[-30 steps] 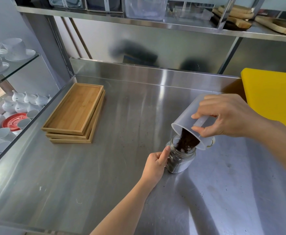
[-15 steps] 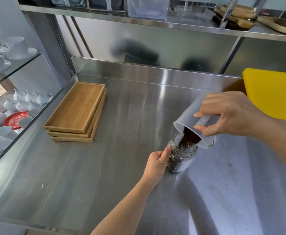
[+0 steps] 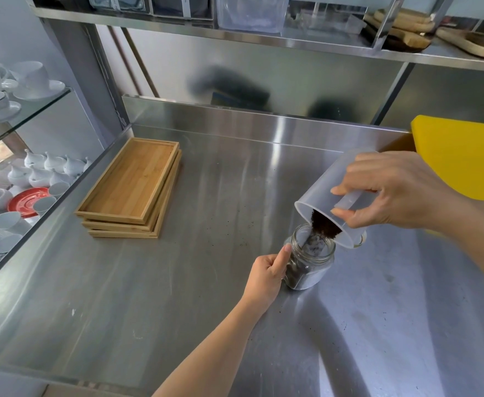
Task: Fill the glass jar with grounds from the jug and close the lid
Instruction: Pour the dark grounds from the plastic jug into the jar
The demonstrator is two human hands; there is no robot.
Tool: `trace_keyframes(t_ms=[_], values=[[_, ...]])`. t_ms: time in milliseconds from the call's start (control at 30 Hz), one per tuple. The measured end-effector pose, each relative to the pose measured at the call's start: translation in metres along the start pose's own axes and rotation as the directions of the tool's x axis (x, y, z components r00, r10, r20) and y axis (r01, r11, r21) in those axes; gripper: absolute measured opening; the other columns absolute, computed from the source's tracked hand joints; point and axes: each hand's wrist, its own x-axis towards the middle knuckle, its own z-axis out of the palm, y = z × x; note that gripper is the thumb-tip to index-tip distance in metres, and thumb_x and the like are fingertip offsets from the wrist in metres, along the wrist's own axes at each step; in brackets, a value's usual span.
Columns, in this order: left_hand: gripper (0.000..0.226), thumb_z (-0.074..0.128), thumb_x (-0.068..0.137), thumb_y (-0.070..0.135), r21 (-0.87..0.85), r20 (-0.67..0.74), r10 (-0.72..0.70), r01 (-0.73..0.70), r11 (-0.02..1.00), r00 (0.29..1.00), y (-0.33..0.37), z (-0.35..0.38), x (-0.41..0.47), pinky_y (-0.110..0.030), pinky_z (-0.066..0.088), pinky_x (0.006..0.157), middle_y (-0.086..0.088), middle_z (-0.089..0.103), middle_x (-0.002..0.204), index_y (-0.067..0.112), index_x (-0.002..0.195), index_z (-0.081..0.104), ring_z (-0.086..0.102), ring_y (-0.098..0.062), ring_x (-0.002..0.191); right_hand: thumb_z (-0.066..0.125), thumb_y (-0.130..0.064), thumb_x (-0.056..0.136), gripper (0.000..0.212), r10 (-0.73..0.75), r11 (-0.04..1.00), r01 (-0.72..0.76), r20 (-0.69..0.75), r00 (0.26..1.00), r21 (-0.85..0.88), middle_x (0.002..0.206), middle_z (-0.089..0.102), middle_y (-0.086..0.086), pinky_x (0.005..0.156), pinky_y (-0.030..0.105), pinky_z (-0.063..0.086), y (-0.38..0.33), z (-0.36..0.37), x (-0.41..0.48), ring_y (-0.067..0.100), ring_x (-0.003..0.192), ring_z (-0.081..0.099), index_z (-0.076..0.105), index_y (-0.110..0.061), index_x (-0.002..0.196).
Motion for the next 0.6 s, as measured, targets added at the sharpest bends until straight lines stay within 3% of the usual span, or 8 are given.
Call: trace_keyframes(t_ms=[167,300,600], values=[[0.059,0.046,0.085,0.059,0.011,-0.019,0.006,-0.005,1.000,1.000,-0.0007,-0.0001,0.0006,-0.029,0.016,0.050,0.007,0.018,0.048,0.018,0.054,0.017,0.017,-0.016,0.054,0.080,-0.032,0.064,0.027,-0.010,1.000,0.010,0.004,1.000,-0.011,0.062,0.042,-0.006,0.043,0.028,0.034,0.0011,0.0002,-0.0014,0.016,0.057,0.037,0.068,-0.008,0.068],[0.059,0.046,0.082,0.062,0.002,-0.012,0.011,-0.011,1.000,1.000,0.0006,-0.0002,-0.0001,-0.032,0.016,0.053,0.008,0.018,0.047,0.019,0.054,0.016,0.017,-0.017,0.055,0.072,-0.035,0.066,0.026,-0.016,1.000,0.016,-0.020,1.000,-0.008,0.063,0.043,-0.006,0.044,0.025,0.033,0.0027,0.0011,-0.0027,0.016,0.056,0.037,0.068,-0.009,0.069],[0.057,0.047,0.088,0.056,0.024,-0.011,0.000,0.000,1.000,1.000,0.0016,-0.0014,-0.0009,-0.032,0.015,0.052,0.008,0.017,0.047,0.022,0.052,0.016,0.016,-0.016,0.054,0.080,-0.032,0.064,0.027,0.010,1.000,-0.009,0.027,1.000,-0.024,0.062,0.058,0.005,0.048,0.020,0.032,0.0058,0.0053,-0.0050,0.015,0.059,0.039,0.069,-0.009,0.072]])
